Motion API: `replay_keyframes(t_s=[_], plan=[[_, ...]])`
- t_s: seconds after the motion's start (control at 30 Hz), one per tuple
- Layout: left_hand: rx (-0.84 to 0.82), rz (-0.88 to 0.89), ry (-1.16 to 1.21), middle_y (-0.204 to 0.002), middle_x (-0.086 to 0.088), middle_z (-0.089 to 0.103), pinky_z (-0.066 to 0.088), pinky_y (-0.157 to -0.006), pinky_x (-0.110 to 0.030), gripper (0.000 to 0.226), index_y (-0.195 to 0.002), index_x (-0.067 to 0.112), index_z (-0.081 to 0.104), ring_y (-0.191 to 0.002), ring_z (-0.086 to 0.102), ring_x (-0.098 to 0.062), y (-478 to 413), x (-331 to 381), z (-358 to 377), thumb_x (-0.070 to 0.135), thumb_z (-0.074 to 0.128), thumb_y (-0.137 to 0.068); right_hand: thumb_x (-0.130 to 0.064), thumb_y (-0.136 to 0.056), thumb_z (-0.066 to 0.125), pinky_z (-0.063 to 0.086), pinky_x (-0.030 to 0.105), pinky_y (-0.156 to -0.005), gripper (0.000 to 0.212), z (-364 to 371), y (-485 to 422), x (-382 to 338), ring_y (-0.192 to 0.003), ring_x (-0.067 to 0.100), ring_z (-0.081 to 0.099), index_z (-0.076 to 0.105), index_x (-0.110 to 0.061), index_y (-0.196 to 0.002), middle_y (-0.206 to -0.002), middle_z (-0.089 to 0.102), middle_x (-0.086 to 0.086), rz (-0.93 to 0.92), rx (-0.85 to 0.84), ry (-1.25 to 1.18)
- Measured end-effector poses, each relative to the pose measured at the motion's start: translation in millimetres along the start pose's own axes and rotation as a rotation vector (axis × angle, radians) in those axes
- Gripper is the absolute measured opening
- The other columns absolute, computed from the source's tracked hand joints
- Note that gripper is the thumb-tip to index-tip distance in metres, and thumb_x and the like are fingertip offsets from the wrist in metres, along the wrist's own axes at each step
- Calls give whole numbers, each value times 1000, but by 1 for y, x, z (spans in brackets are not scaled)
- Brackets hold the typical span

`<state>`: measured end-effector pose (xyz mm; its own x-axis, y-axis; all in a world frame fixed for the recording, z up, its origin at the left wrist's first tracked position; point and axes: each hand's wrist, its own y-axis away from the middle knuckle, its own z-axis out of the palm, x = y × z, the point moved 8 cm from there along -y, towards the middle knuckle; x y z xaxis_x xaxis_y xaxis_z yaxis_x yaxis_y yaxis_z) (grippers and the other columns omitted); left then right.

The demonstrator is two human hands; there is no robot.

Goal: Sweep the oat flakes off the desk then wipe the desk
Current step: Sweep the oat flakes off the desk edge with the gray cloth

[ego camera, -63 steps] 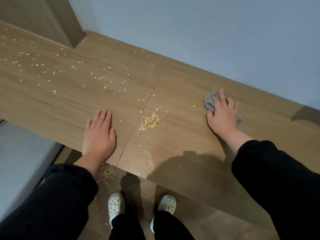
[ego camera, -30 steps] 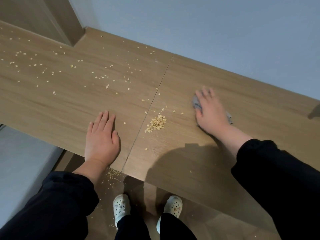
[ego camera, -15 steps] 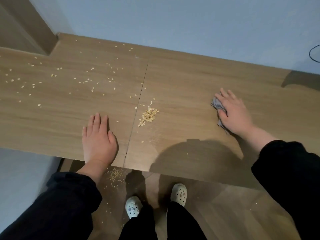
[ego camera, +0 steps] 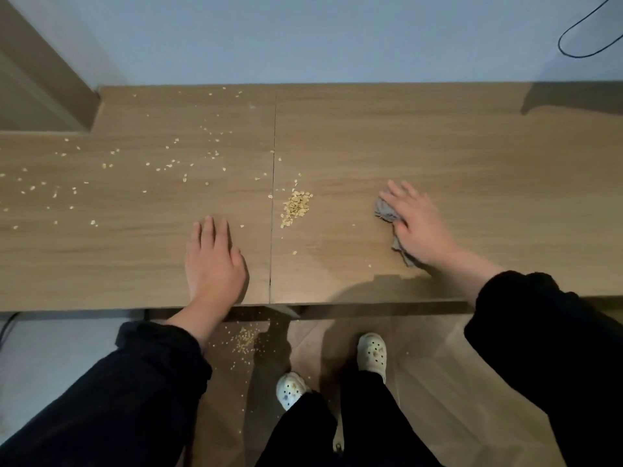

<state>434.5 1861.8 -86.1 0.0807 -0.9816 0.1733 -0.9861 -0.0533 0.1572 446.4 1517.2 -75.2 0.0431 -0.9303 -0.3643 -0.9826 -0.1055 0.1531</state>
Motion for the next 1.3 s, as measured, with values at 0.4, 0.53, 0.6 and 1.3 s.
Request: replay_keyframes(t_s=[0.4, 0.53, 0.6, 1.3], plan=[[-44, 346, -67, -156, -11, 28, 13, -119, -39, 62, -149, 13, 34, -144, 21, -27, -17, -37, -7, 34, 22, -91, -29, -97, 33, 11, 48, -121, 67, 44, 35, -66, -150, 29, -1, 3, -17, -155, -163, -5, 7, 572, 127, 229], [-31, 323, -50, -158, -9, 22, 10, -120, -40, 60, -150, 16, 31, -147, 15, -23, -15, -42, -4, 30, 24, -92, -27, -99, 33, -2, 46, -119, 67, 65, 13, -123, -149, 29, -10, -5, -18, -154, -161, -13, 7, 334, 41, 251], [-19, 280, -69, -159, -9, 18, 8, -120, -40, 60, -151, 16, 28, -147, 11, -23, -12, -47, -4, 30, 23, -93, -24, -99, 33, -1, 45, -121, 68, 64, 16, -111, -149, 26, -12, -5, -19, -154, -161, -14, 4, 272, 13, 259], [-20, 172, -142, -161, -4, -2, -1, -120, -40, 70, -151, 18, 1, -148, -6, -18, -6, -60, 0, 42, -1, -86, -16, -102, 37, 8, 32, -120, 54, 36, -81, -127, -149, 20, 11, 22, -10, -153, -161, 17, 7, 55, 186, 17]])
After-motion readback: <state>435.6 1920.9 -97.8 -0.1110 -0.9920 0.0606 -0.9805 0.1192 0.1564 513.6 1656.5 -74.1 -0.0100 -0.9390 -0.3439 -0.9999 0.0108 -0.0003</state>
